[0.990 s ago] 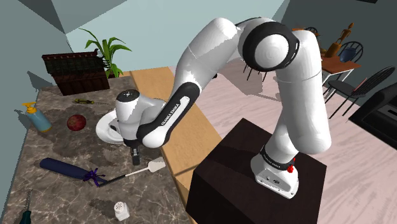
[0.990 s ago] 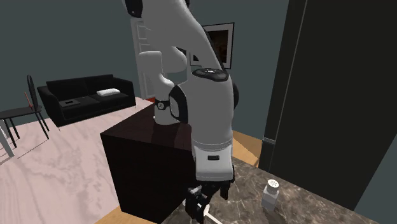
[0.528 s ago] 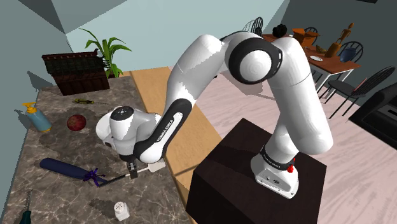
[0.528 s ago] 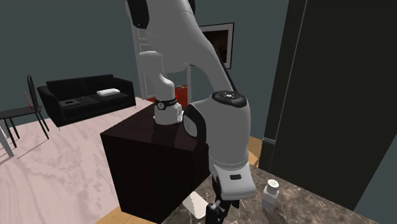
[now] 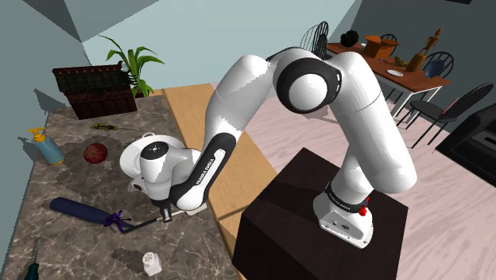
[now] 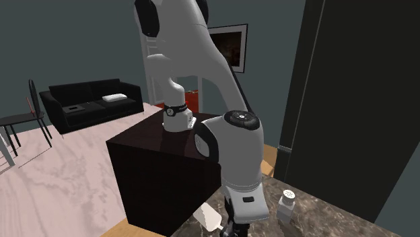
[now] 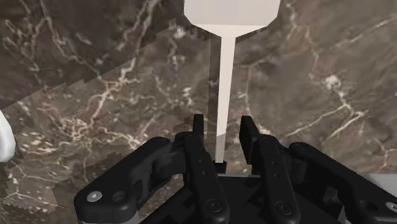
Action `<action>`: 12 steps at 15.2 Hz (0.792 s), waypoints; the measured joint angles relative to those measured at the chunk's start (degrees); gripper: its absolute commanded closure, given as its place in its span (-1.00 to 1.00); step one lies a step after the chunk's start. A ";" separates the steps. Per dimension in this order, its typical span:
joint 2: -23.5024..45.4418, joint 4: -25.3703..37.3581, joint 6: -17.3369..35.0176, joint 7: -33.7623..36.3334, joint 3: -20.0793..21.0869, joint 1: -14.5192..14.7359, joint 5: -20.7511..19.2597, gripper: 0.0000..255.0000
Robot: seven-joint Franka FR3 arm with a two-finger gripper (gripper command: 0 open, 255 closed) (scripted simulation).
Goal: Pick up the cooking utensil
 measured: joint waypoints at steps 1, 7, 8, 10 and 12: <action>0.02 0.02 0.00 0.02 -0.01 0.02 0.00 1.00; 0.05 0.06 0.01 0.04 -0.01 0.05 -0.01 1.00; 0.04 0.00 0.06 0.00 -0.02 0.01 -0.01 1.00; -0.97 -0.60 -0.38 -0.11 0.24 -0.24 0.15 1.00; -2.22 -1.09 -1.14 -0.31 0.60 -0.57 0.41 1.00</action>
